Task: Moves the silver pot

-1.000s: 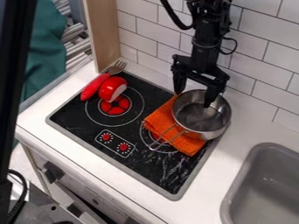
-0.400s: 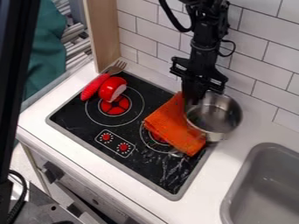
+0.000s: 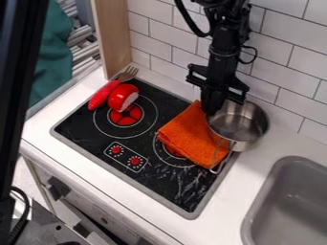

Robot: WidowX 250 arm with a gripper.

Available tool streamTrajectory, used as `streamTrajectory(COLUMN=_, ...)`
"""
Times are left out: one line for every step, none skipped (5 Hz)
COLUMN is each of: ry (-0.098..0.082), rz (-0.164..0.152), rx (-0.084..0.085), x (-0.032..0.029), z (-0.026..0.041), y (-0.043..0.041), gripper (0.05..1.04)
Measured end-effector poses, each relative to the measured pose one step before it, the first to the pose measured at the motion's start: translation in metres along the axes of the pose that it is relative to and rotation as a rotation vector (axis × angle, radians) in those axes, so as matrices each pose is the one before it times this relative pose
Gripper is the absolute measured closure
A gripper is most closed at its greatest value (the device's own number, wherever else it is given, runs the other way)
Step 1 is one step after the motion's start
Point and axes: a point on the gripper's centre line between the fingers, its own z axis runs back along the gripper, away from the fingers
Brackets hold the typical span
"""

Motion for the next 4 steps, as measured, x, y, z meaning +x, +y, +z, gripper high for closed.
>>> streamTrajectory(ry=-0.0077, rz=-0.0095, rx=0.0025, x=-0.0007, z=-0.00132, y=0.00037, gripper=1.029)
streamTrajectory(ry=-0.0383, rz=-0.0366, rx=0.0138, x=-0.0042, z=0.00648, y=-0.00082, gripper=1.029)
streamTrajectory(ry=-0.078, rz=-0.0736, rx=0.0072, x=-0.00519, z=0.02288, y=-0.00066, gripper=1.029)
streamTrajectory(ry=-0.0333, rz=-0.0317, rx=0.0139, x=-0.00802, z=0.01942, y=0.00827, gripper=1.029)
